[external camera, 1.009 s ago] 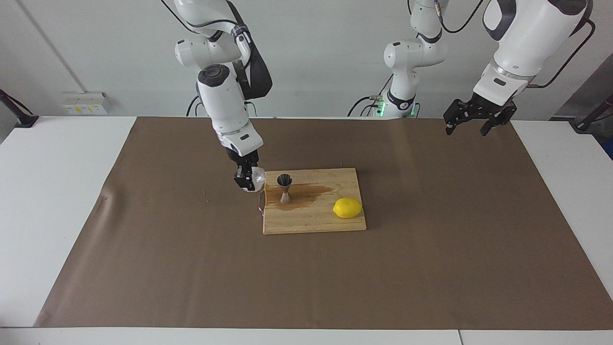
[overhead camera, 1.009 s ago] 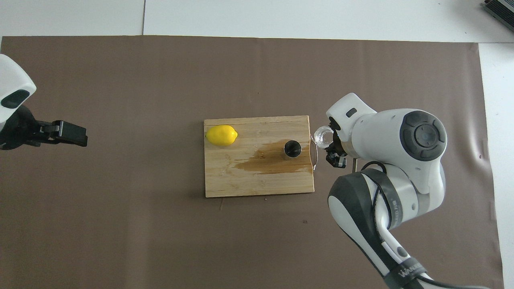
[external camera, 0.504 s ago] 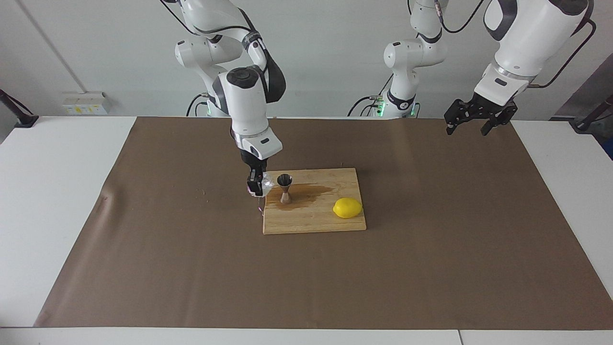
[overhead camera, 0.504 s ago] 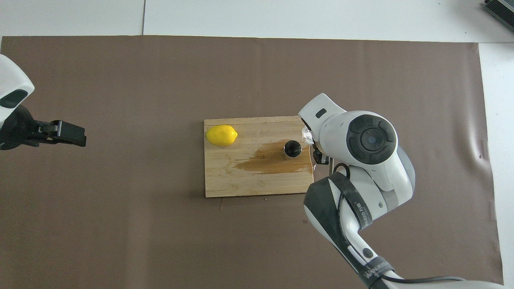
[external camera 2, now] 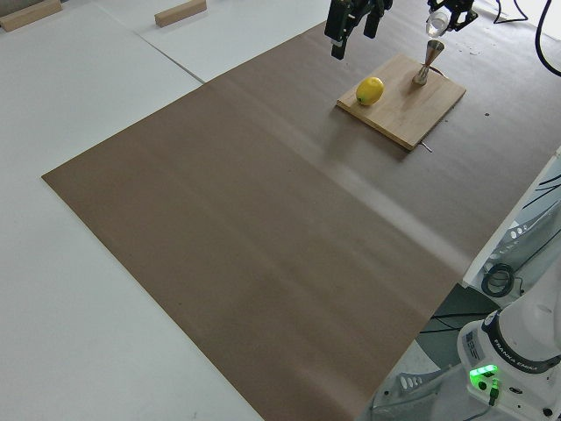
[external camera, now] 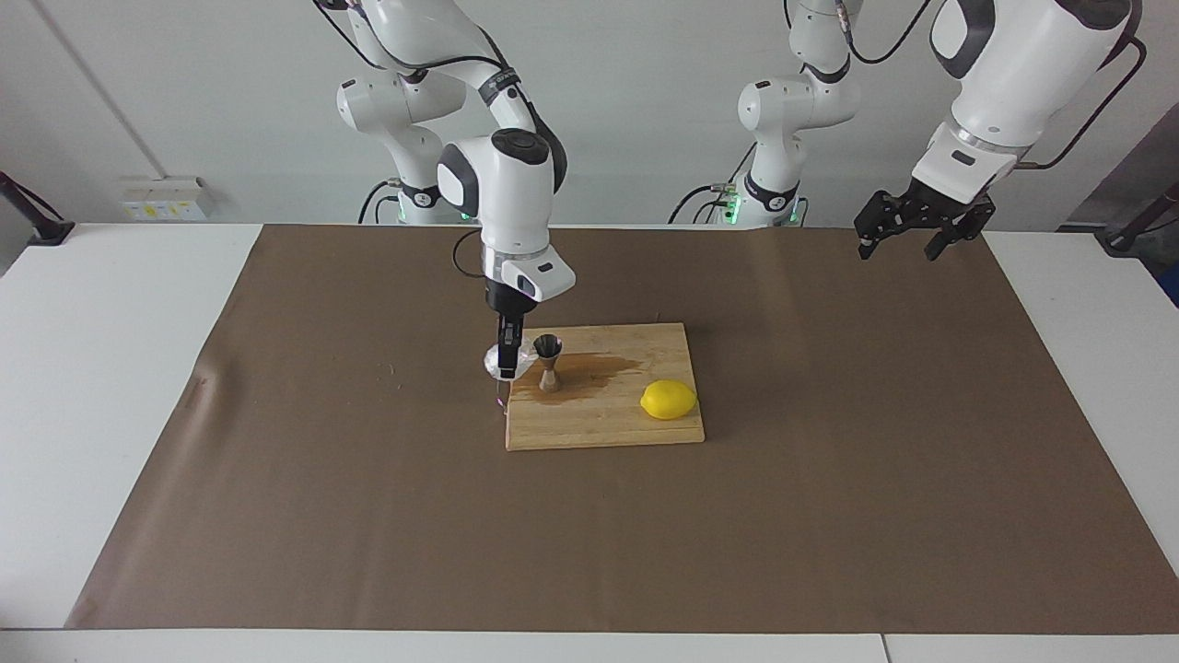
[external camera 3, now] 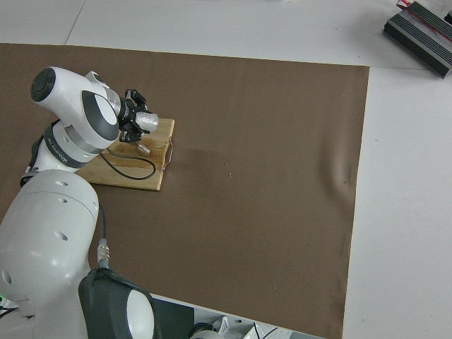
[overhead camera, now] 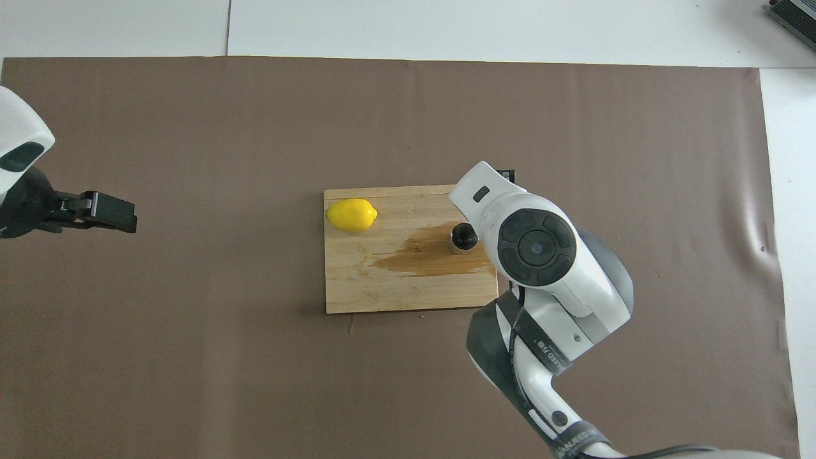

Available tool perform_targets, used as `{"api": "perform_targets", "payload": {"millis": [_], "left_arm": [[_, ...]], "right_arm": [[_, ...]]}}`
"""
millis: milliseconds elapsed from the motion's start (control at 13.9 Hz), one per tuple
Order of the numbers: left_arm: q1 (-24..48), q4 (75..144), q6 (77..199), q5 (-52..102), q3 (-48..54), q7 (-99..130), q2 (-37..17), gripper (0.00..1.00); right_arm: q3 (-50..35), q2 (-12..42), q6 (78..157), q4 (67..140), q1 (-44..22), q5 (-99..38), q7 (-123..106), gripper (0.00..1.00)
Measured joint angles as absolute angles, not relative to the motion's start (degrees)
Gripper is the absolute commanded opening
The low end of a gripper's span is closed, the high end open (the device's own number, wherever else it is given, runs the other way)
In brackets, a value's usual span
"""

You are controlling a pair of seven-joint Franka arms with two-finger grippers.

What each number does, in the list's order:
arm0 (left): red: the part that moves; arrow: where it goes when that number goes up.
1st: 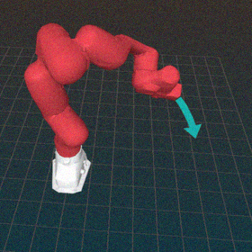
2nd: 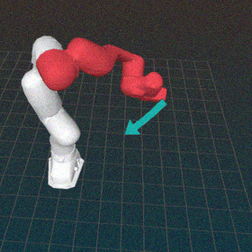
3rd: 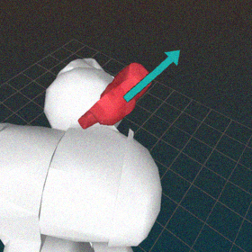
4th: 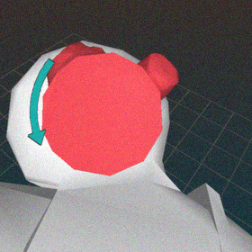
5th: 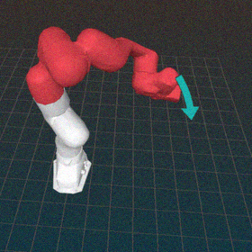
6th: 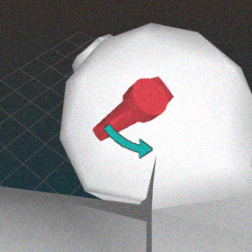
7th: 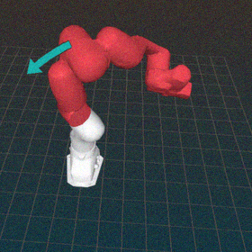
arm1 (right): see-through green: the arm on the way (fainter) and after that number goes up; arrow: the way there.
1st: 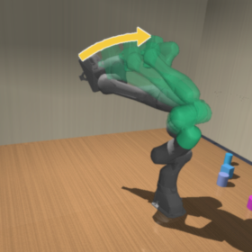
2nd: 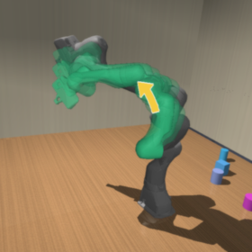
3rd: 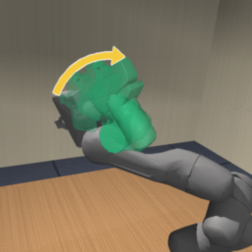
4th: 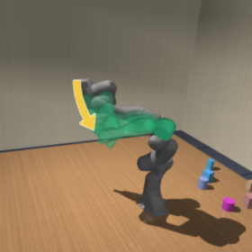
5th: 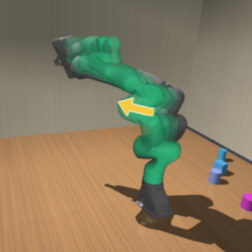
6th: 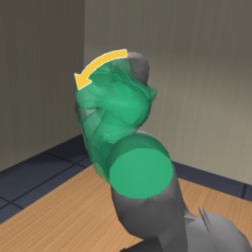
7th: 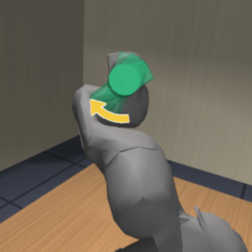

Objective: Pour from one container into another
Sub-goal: 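Tilt the clear cup with the right gripper to pour into the metal cup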

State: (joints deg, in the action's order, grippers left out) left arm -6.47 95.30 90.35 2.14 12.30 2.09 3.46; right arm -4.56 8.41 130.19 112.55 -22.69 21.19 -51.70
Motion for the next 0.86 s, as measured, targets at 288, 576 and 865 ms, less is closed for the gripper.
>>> {"api": "perform_targets", "payload": {"millis": [288, 576, 865], "left_arm": [[-6.5, 95.3, 90.3, 2.1, 12.3, 2.1, 3.5, 1.00], [-6.5, 95.3, 90.3, 2.1, 12.3, 2.1, 3.5, 1.00], [-6.5, 95.3, 90.3, 2.1, 12.3, 2.1, 3.5, 1.00]], "right_arm": [[-4.6, 7.7, 126.5, 112.5, -25.4, 27.7, -47.0, 0.00], [-4.6, 6.9, 123.5, 112.5, -27.5, 31.9, -44.9, 0.00], [-4.6, 6.6, 122.4, 112.5, -27.8, 33.7, -42.8, 0.00]]}}
